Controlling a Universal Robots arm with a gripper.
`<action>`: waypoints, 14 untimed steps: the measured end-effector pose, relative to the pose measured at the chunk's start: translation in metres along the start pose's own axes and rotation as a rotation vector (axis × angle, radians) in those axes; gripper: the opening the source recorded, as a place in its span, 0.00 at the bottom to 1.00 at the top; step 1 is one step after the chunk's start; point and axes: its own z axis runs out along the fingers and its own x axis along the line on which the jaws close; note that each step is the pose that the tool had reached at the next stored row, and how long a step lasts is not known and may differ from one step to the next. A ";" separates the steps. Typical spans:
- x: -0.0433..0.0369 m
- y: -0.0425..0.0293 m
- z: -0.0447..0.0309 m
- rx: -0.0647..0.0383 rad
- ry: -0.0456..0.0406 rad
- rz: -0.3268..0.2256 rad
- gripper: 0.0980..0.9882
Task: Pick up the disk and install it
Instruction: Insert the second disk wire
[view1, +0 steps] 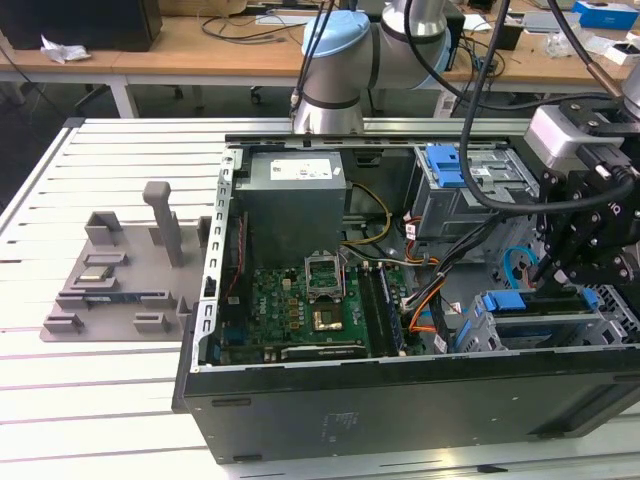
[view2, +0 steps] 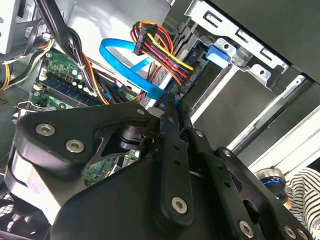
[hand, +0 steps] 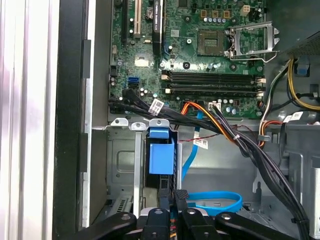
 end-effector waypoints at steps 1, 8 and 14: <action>0.0001 -0.0001 0.0005 0.000 0.0004 -0.001 0.07; 0.0009 0.0007 0.0045 0.000 0.0028 -0.006 0.07; 0.0011 0.0004 0.0065 0.000 0.0032 -0.006 0.07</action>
